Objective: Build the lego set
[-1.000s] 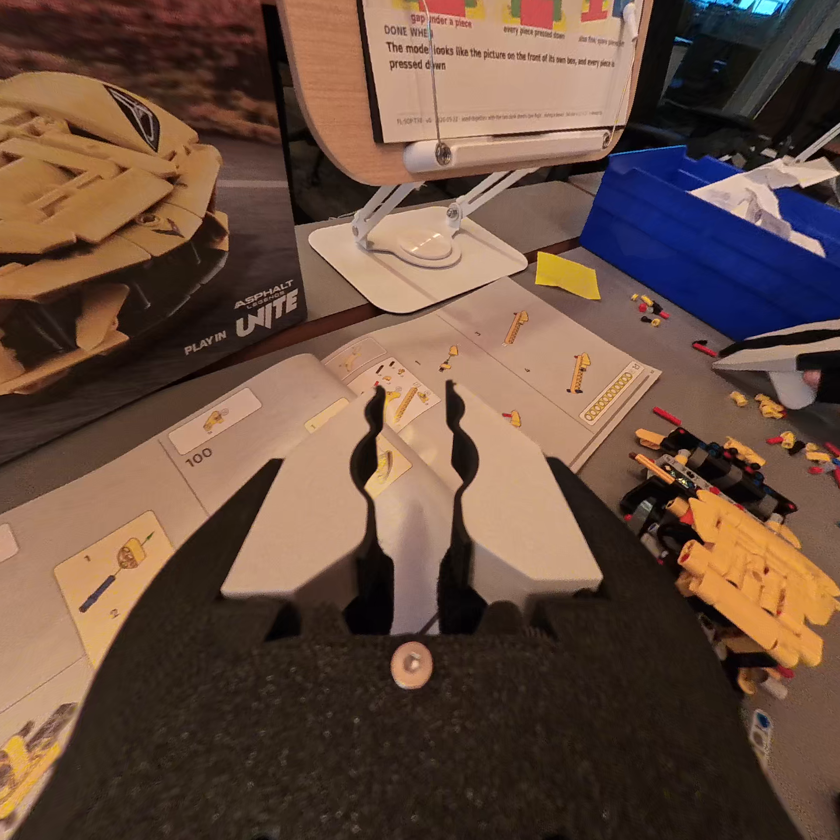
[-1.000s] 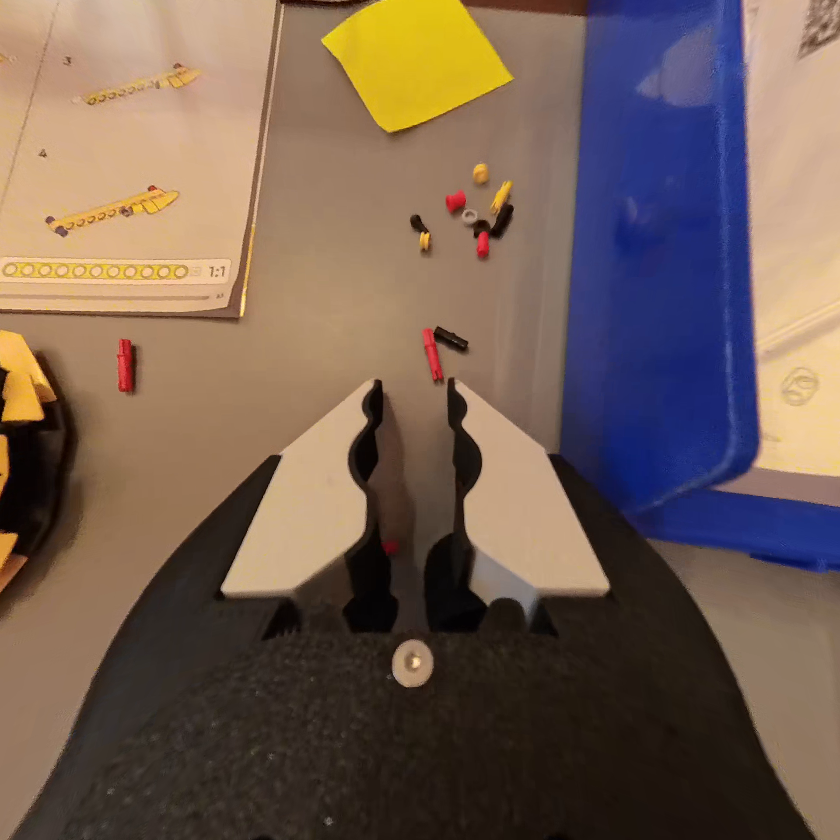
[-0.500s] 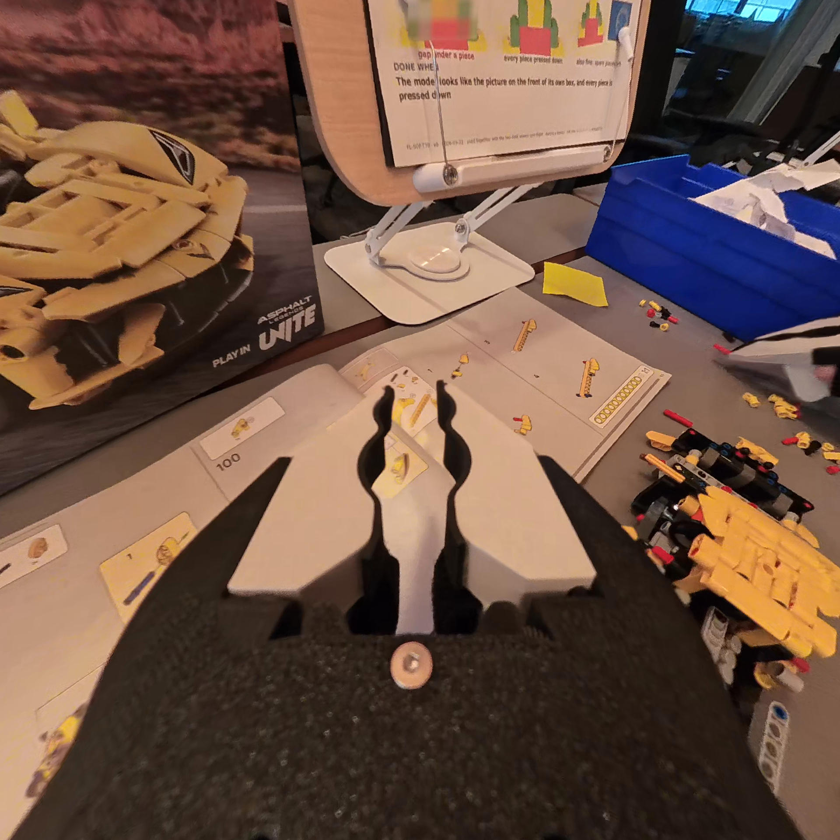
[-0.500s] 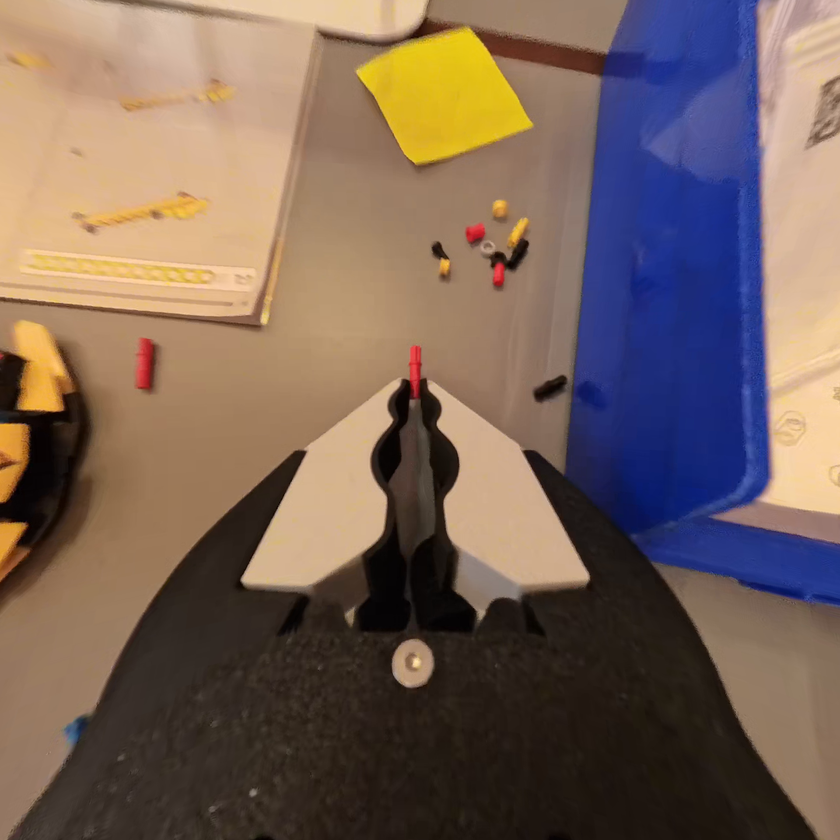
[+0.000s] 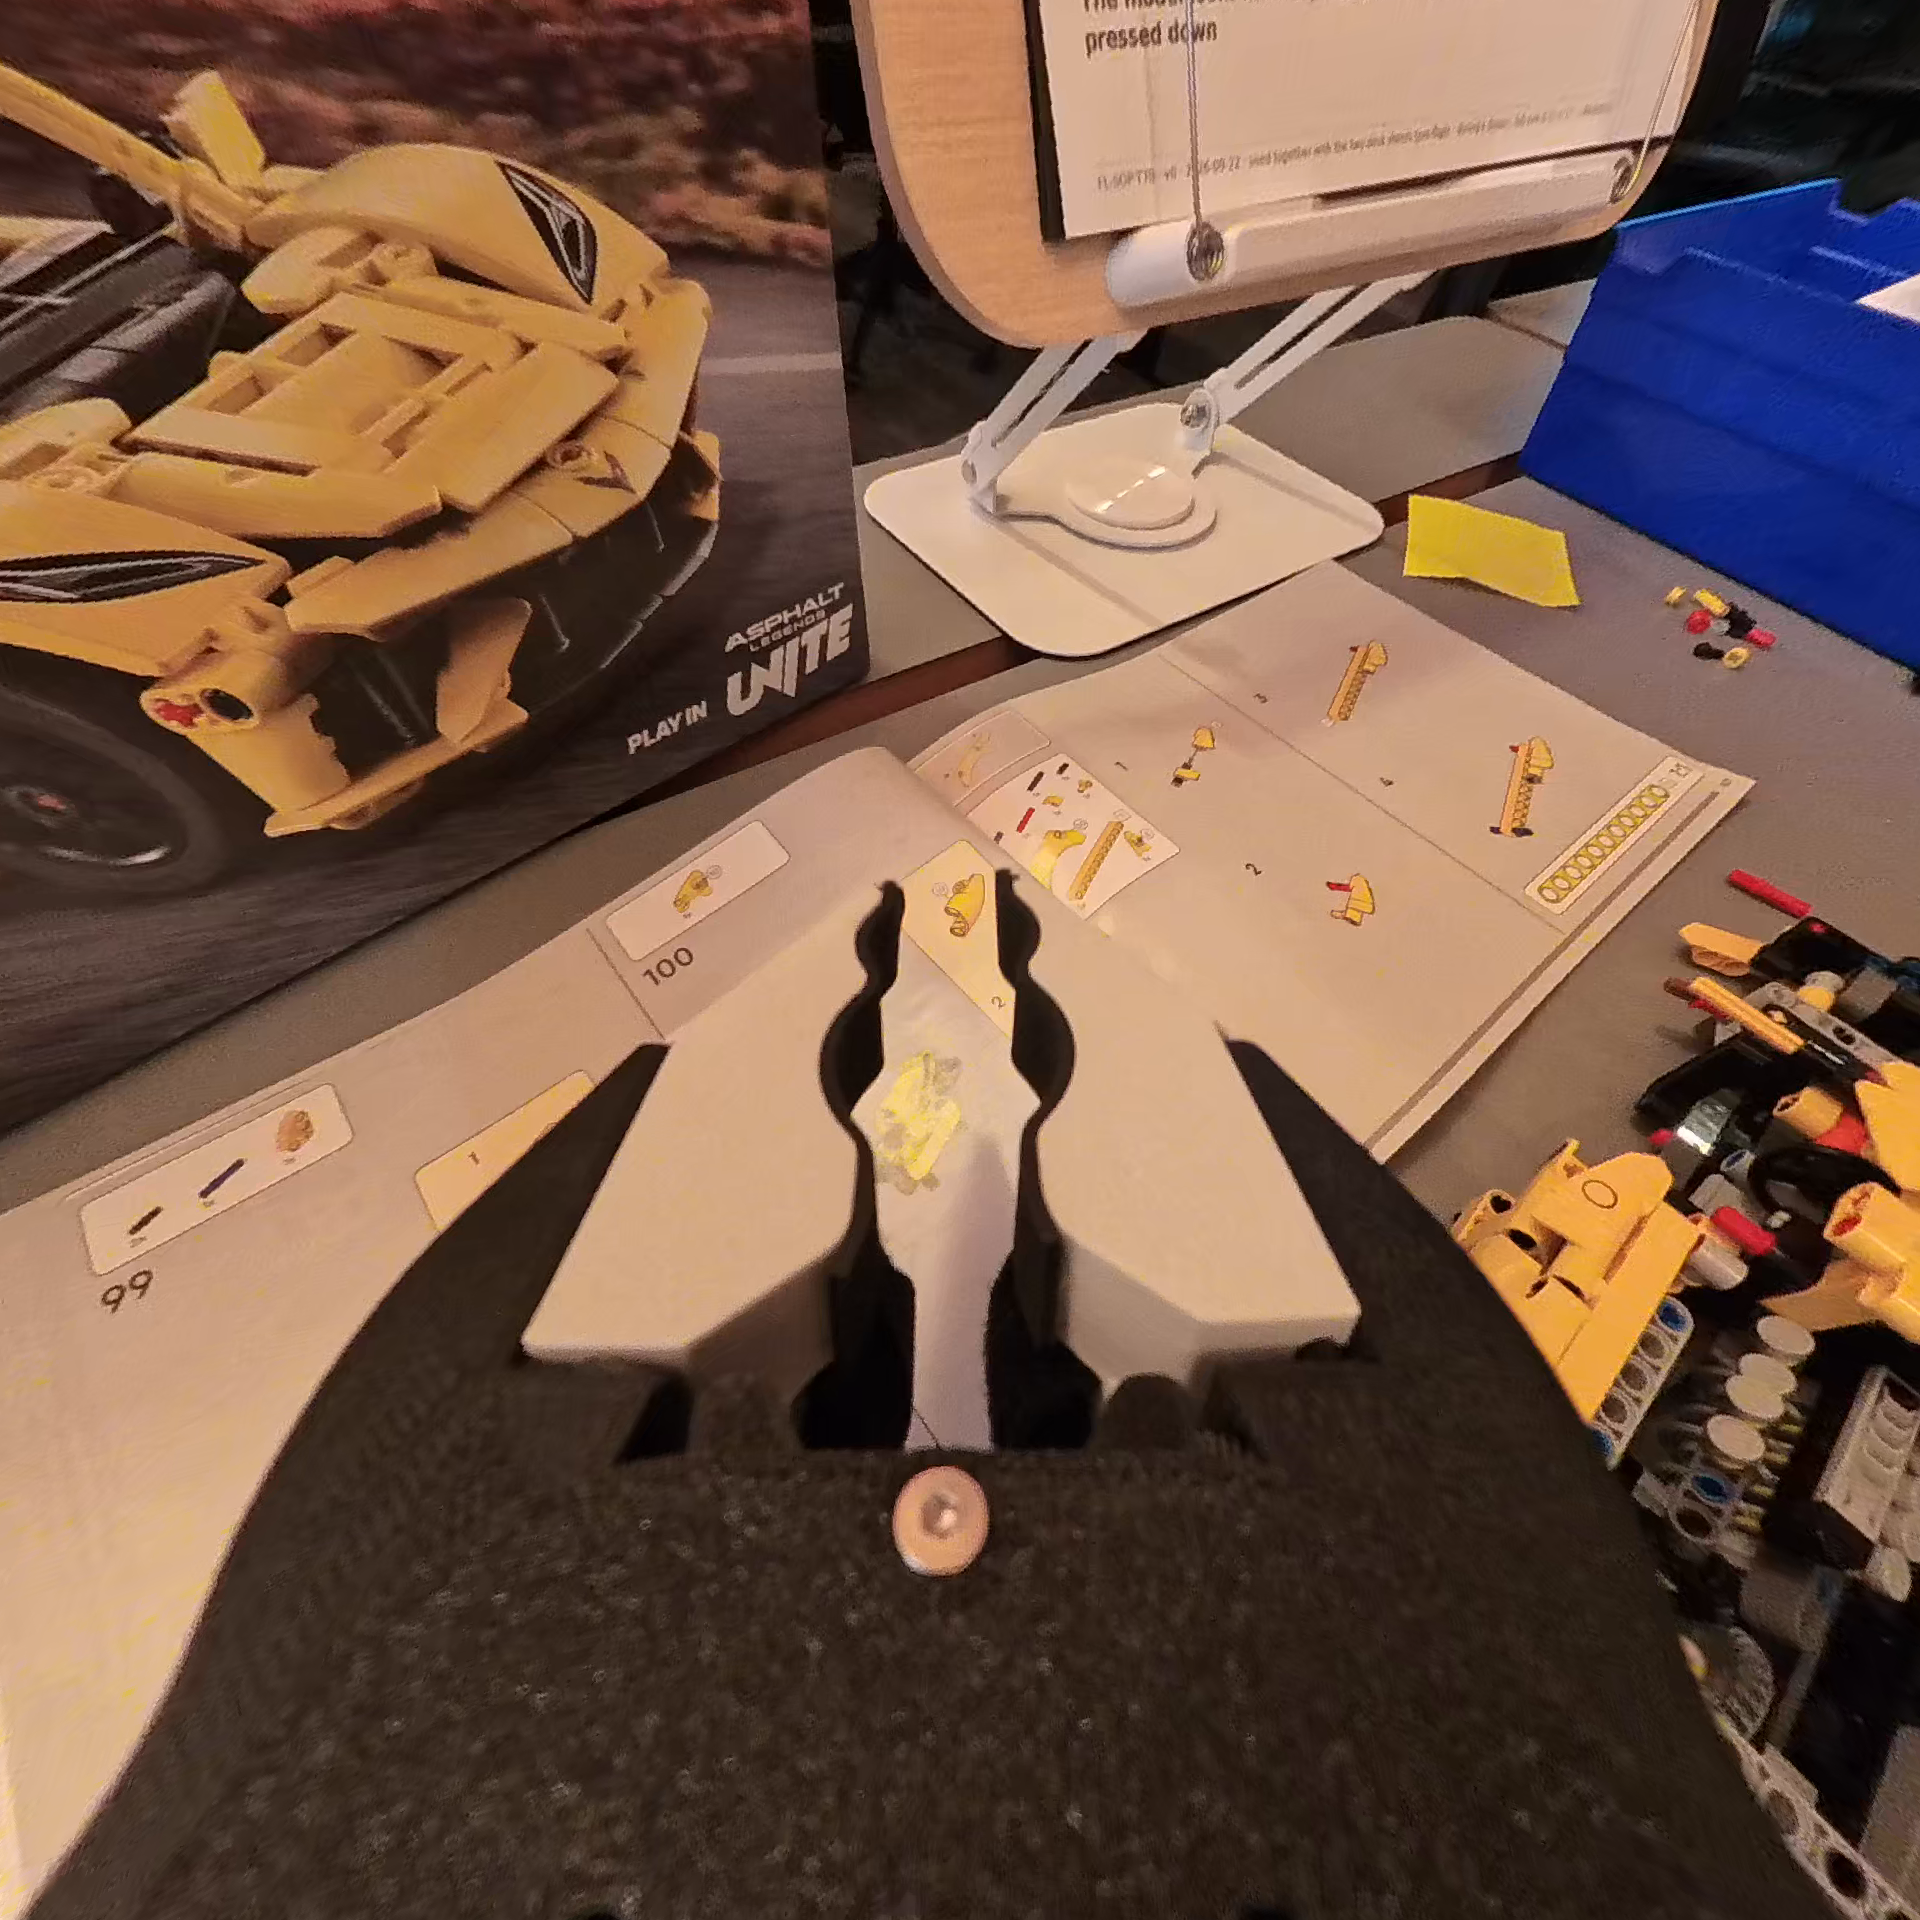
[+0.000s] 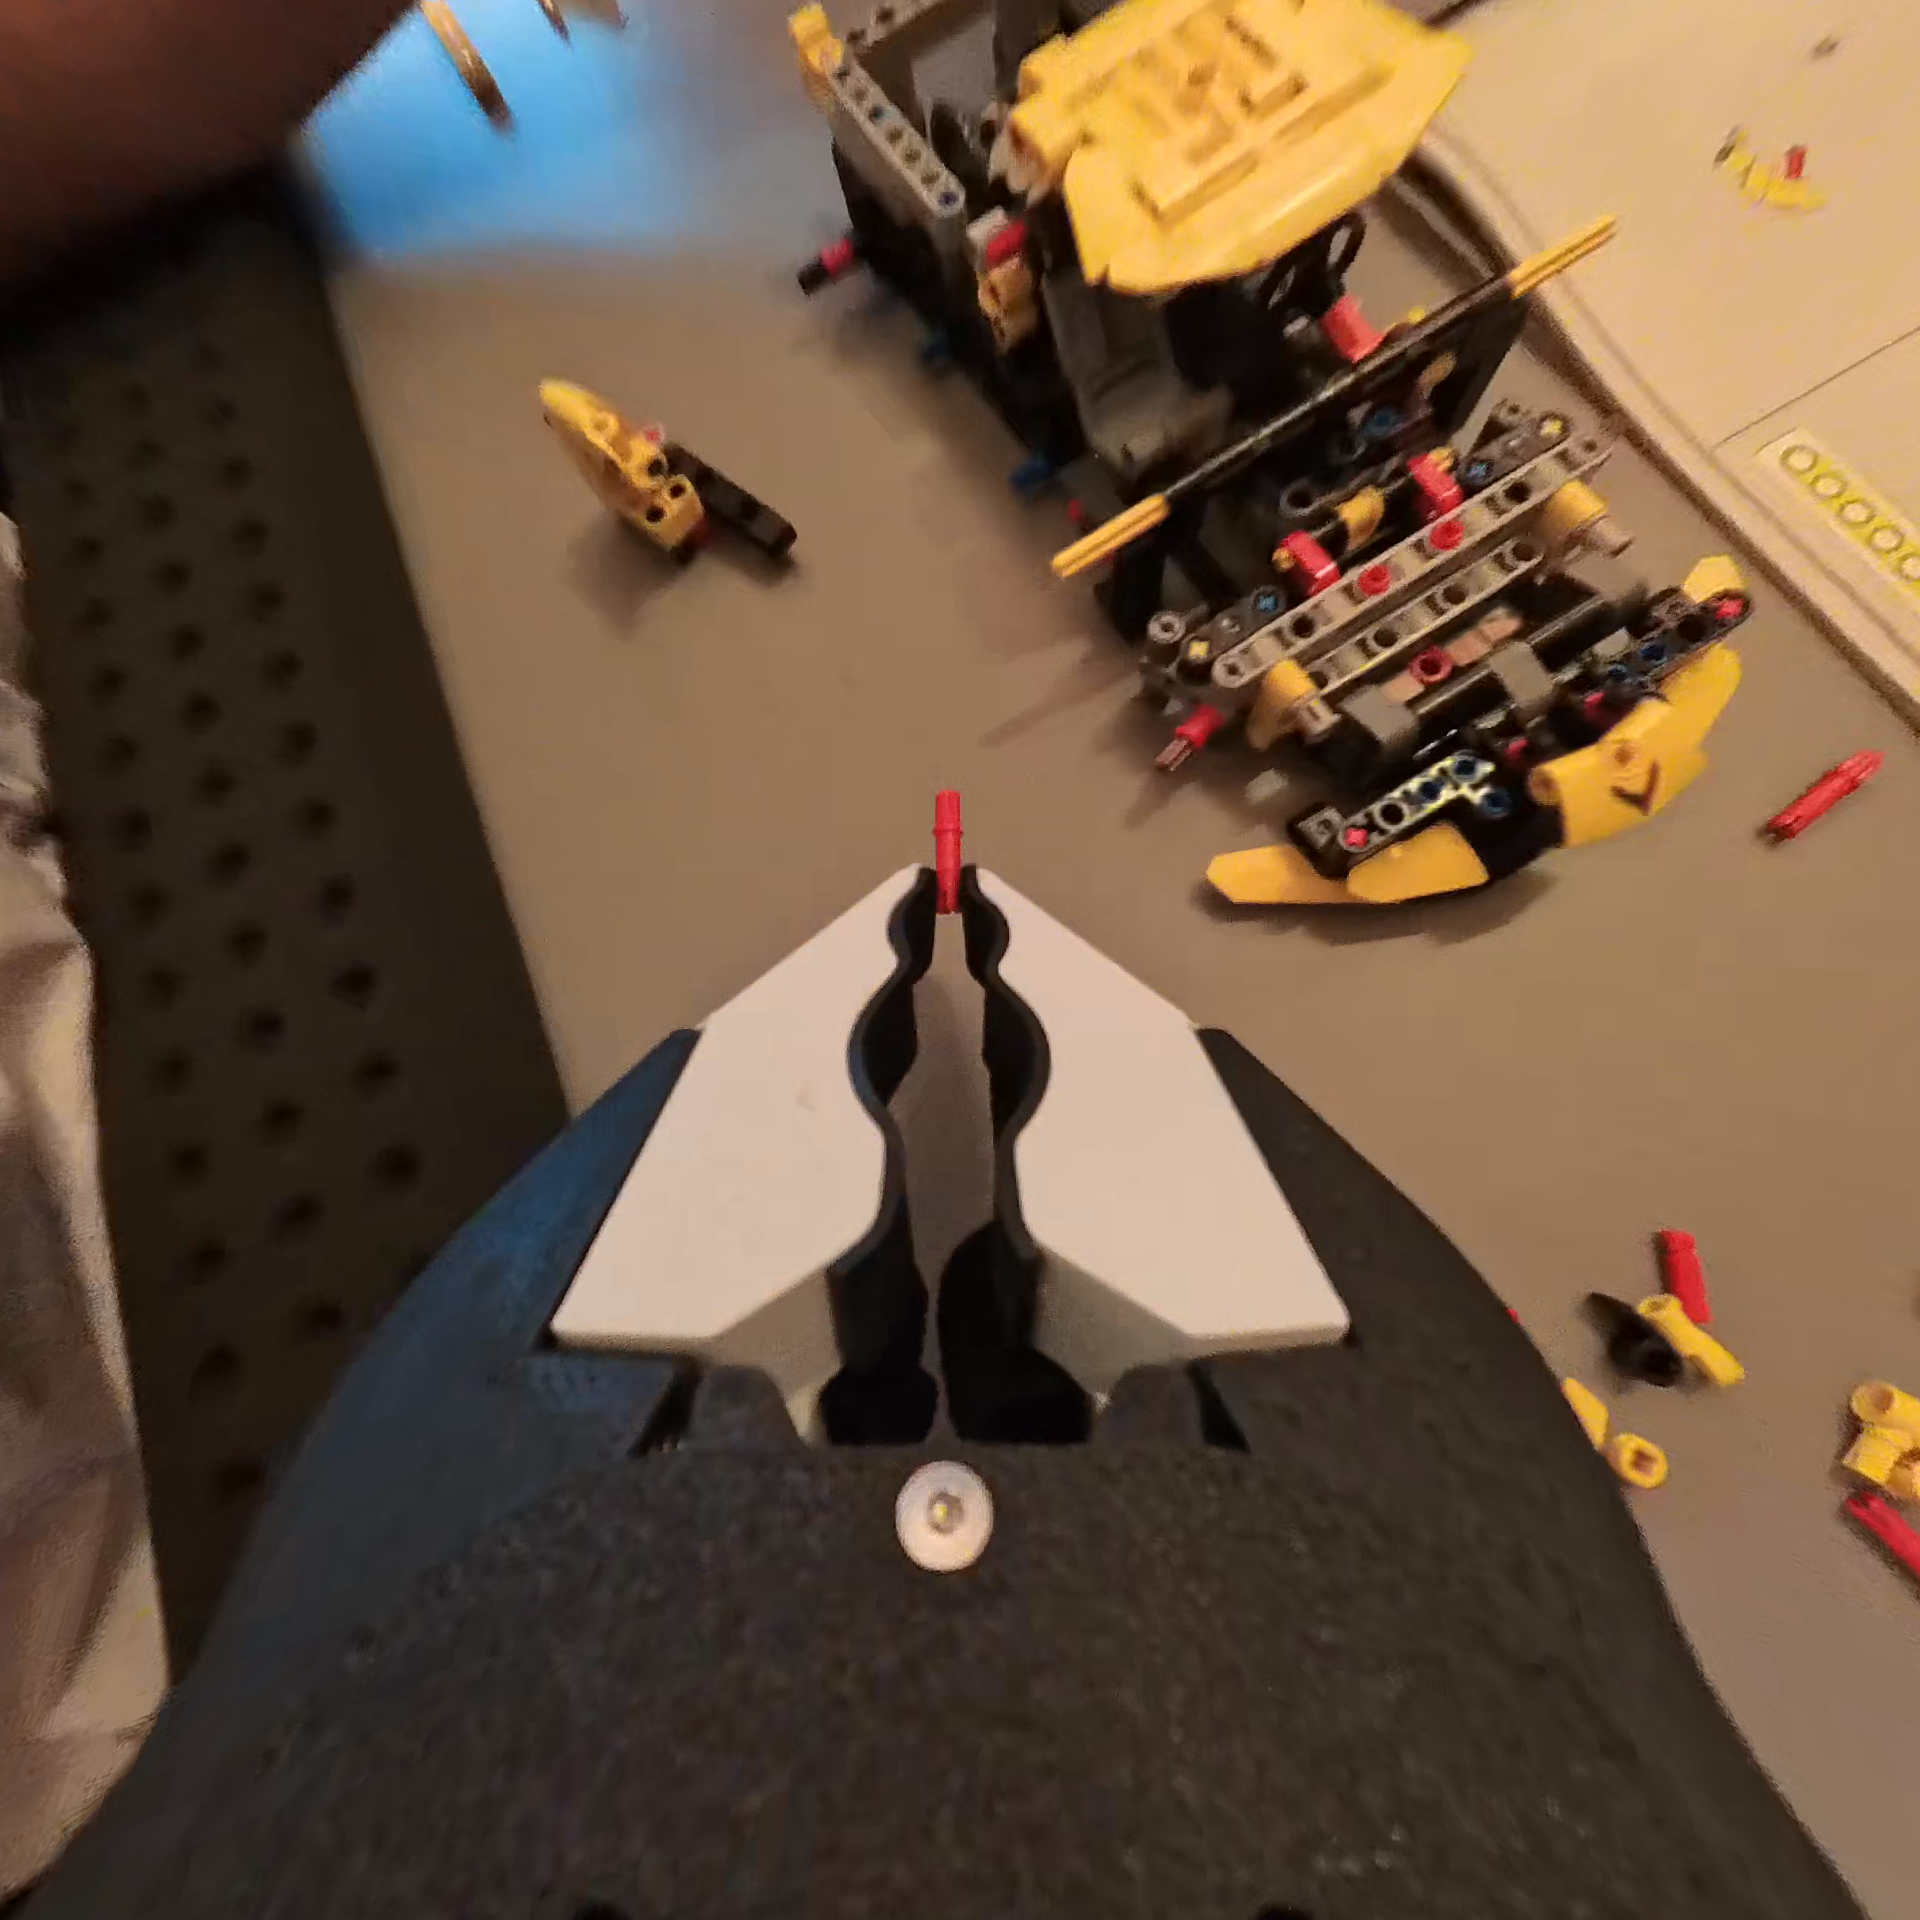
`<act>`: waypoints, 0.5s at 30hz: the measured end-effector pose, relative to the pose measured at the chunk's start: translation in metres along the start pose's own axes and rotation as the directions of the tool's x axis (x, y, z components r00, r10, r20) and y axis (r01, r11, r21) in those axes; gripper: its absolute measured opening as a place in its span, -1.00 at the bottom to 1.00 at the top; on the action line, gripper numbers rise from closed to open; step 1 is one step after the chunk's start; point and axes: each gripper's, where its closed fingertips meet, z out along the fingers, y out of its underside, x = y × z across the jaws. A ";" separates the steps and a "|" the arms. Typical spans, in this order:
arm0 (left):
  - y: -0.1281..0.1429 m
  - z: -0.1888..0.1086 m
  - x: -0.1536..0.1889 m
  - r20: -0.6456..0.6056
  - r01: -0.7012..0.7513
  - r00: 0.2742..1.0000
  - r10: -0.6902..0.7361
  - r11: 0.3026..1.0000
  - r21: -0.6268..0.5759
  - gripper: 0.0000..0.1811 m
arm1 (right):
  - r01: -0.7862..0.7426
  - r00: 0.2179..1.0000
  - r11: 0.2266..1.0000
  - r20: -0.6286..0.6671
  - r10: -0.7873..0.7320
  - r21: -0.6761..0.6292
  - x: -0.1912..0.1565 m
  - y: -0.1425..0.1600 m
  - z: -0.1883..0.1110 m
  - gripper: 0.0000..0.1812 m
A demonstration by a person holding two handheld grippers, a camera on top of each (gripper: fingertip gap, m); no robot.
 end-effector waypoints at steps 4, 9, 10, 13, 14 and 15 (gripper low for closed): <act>0.001 0.003 0.006 -0.011 -0.013 1.000 0.013 1.000 -0.005 -0.80 | 0.005 0.999 1.000 -0.036 -0.006 -0.028 0.003 0.010 0.009 -0.96; 0.002 0.004 0.008 -0.010 -0.031 0.999 0.031 0.999 -0.014 -0.80 | -0.008 0.999 0.999 -0.039 0.006 -0.052 0.008 0.020 0.015 -0.95; 0.002 0.004 0.008 -0.011 -0.030 1.000 0.029 0.999 -0.017 -0.80 | -0.032 0.999 0.999 -0.019 0.032 0.003 0.009 0.012 0.011 -0.94; 0.001 0.002 0.007 -0.011 -0.021 1.000 0.021 1.000 -0.012 -0.80 | -0.102 0.991 0.988 -0.074 0.111 0.120 0.042 -0.016 -0.007 -0.85; 0.001 0.002 0.007 -0.011 -0.017 1.000 0.016 1.000 -0.010 -0.80 | -0.120 0.975 0.982 -0.168 0.144 0.145 0.068 -0.024 -0.013 -0.85; 0.000 0.002 0.007 -0.013 -0.011 1.000 0.011 1.000 -0.009 -0.80 | -0.144 0.944 0.975 -0.271 0.187 0.172 0.098 -0.030 -0.019 -0.86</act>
